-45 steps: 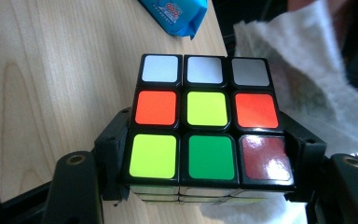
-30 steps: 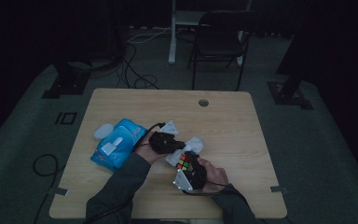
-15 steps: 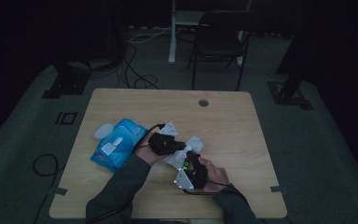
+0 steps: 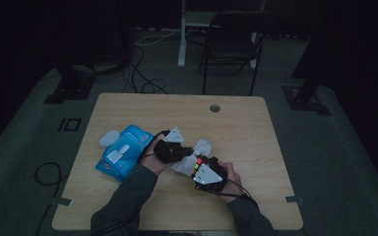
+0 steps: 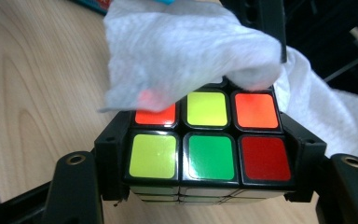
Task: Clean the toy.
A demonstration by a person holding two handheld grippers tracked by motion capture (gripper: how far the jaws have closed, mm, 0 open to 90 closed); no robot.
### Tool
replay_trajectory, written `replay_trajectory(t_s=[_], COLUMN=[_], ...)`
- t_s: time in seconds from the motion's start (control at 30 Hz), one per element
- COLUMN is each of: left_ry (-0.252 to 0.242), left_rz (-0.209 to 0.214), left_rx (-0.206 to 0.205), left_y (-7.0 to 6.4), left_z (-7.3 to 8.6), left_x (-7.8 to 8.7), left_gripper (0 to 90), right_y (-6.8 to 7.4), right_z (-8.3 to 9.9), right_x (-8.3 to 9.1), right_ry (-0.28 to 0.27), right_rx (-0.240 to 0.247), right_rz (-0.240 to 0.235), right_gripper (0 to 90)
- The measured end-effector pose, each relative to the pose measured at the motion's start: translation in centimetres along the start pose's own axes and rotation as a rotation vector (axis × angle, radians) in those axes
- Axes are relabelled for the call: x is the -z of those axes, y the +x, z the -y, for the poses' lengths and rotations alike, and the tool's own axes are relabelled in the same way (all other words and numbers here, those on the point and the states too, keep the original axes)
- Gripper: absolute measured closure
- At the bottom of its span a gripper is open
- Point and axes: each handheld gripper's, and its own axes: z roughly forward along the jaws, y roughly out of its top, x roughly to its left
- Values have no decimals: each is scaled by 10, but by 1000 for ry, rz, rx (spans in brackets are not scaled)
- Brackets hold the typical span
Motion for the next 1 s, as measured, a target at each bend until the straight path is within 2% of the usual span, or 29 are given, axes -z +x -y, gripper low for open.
replay_trajectory(t_s=[0.13, 0.3, 0.4, 0.6, 0.63, 0.73, 0.87, 1.0], left_ry=[-38, -80, -90, -98, -98, -90, -72, -59], left_rz=[-30, -36, -43, -30, -30, -23, -16, -13], left_rx=[3, 23, 21, 12, 12, 5, -5, -15], left_y=[-9, -13, -16, -23, -23, -26, -27, -27], left_z=[2, 8, 10, 9, 9, 9, 9, 8], left_x=[2, 5, 7, 5, 5, 2, -1, -2], left_gripper=[879, 879, 879, 879, 878, 878, 878, 878], right_y=[-7, -14, -17, -24, -24, -31, -35, -35], right_z=[3, 4, 5, 7, 7, 8, 10, 10], right_x=[1, 2, 1, 0, 0, -1, -1, -2], right_ry=[-16, -24, -21, 2, 2, 25, 49, 57], right_rx=[-82, -150, -175, -258, -258, -325, -342, -337], right_rz=[-50, -89, -107, -141, -141, -184, -212, -227], right_gripper=[338, 338, 338, 338, 338, 338, 338, 338])
